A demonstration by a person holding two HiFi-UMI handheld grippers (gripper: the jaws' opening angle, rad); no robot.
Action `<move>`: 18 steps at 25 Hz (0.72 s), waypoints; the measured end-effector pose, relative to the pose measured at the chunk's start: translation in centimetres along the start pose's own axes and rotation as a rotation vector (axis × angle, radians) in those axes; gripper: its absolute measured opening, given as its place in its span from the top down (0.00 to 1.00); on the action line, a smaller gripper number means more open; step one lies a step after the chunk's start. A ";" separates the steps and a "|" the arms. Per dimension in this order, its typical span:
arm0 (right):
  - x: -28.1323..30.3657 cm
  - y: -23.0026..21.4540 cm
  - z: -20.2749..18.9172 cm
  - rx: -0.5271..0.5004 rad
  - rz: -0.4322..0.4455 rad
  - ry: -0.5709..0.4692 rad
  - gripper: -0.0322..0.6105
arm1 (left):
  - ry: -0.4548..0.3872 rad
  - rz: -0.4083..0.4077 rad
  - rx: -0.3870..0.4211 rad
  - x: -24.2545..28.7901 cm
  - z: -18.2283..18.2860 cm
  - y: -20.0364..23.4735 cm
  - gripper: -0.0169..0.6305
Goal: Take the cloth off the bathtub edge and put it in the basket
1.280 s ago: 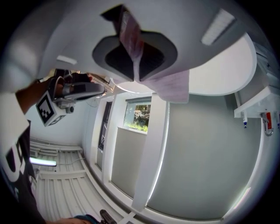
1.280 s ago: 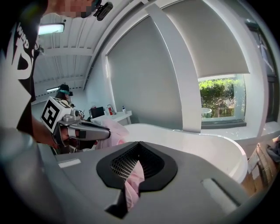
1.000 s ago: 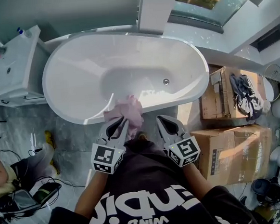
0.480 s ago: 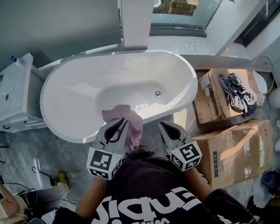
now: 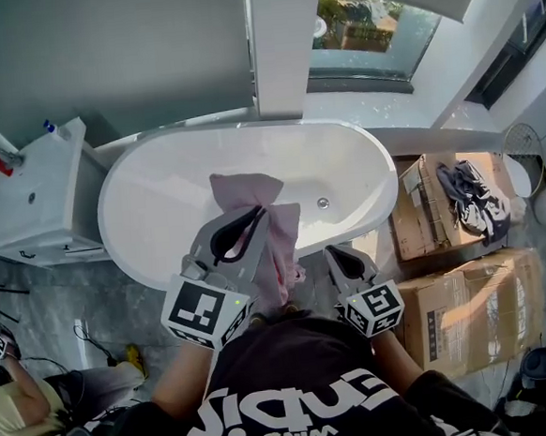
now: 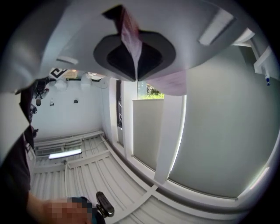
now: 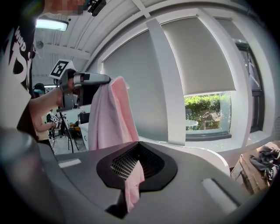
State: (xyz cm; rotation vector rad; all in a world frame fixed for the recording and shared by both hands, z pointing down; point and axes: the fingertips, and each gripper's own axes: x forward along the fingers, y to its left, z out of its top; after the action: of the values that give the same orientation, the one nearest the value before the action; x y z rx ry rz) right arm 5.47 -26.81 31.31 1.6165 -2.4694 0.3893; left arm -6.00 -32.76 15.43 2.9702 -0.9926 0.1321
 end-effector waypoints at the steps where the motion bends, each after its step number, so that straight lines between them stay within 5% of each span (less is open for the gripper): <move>1: 0.1 -0.1 0.2 0.000 -0.003 -0.004 0.94 | -0.008 -0.012 0.003 0.2 0.8 0.0 0.95; 12: 0.0 -0.4 0.3 0.010 -0.041 -0.008 0.94 | -0.086 -0.051 0.015 0.5 3.9 0.8 0.95; 18: -1.5 -0.5 0.9 0.010 -0.136 -0.020 0.94 | -0.106 -0.152 0.012 0.7 4.6 -0.5 0.95</move>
State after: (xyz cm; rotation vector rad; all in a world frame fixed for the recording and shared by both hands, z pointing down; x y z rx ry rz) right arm 6.51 -25.98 30.09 1.7883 -2.3575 0.3683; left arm -4.78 -33.00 10.93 3.0781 -0.7721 -0.0211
